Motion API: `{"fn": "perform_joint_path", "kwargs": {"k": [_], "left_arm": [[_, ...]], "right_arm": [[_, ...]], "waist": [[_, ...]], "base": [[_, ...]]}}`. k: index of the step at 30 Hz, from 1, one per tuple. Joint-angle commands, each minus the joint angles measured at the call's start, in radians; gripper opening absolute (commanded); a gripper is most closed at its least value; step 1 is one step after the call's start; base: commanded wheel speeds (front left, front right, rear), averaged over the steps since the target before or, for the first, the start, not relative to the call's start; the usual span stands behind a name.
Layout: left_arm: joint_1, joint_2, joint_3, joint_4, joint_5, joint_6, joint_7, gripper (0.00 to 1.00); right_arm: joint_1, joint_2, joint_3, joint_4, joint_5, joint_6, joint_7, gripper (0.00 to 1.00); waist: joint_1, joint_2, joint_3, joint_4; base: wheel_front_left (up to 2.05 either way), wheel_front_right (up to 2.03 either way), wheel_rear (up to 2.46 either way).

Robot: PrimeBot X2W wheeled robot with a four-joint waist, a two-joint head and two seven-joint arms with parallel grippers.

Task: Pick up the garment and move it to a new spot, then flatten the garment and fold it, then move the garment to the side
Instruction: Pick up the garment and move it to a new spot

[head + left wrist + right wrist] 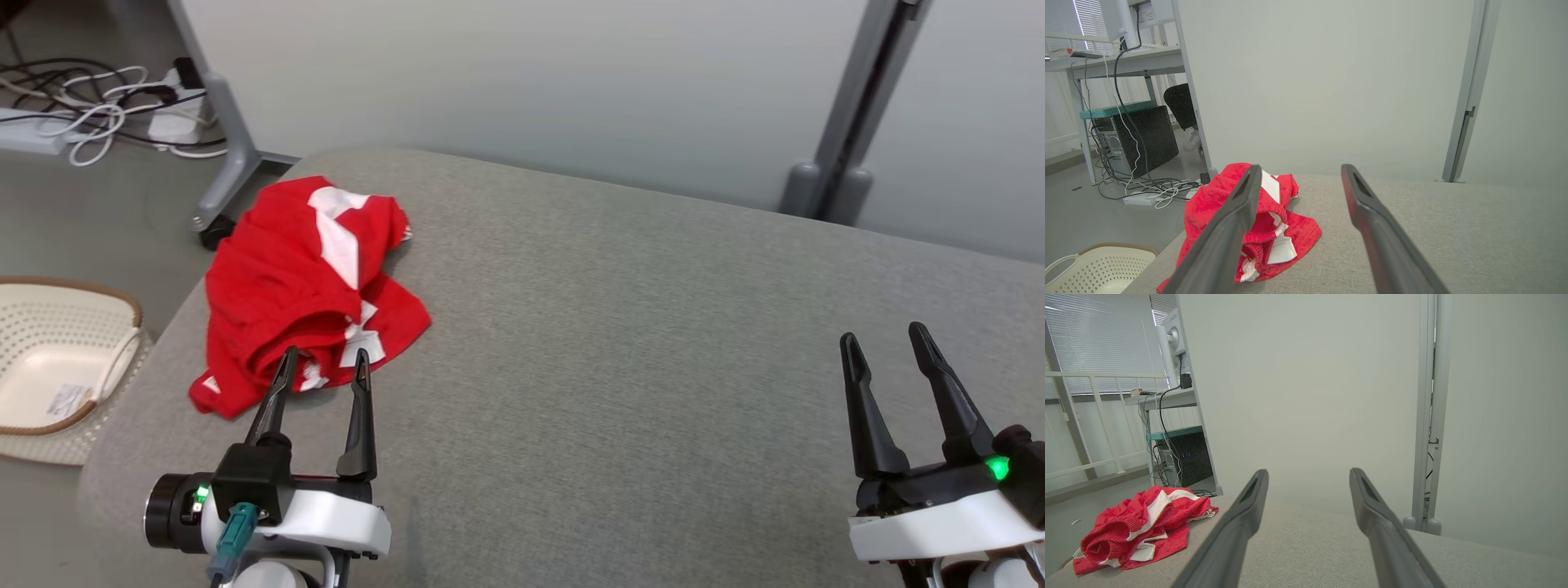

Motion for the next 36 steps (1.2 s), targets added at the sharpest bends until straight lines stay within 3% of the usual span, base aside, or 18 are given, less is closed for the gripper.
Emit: {"fn": "perform_joint_path", "kwargs": {"k": [1,17,27,36], "left_arm": [[0.006,0.004,0.006,-0.008,-0.008,0.009,-0.002,1.0],[0.027,0.004,0.037,-0.026,-0.027,0.018,-0.002,1.0],[0.029,0.004,0.072,-0.028,-0.023,0.023,-0.002,1.0],[-0.039,0.033,0.156,0.005,-0.015,-0.039,-0.002,1.0]], "right_arm": [[0.012,-0.003,-0.003,0.0,0.004,0.001,-0.005,1.0],[0.011,-0.008,0.006,0.002,0.014,0.001,-0.005,1.0],[0.006,-0.006,0.021,0.01,0.018,0.001,-0.005,1.0],[-0.011,-0.013,0.035,0.006,0.022,0.001,-0.005,1.0]], "waist": [[0.0,0.0,-0.002,0.045],[0.0,0.0,0.007,0.121],[0.0,0.0,0.006,0.093],[0.0,0.0,0.024,0.04]], "base": [[0.0,0.0,0.0],[0.0,0.0,0.0],[0.0,0.0,0.0],[0.0,0.0,0.0]]}}
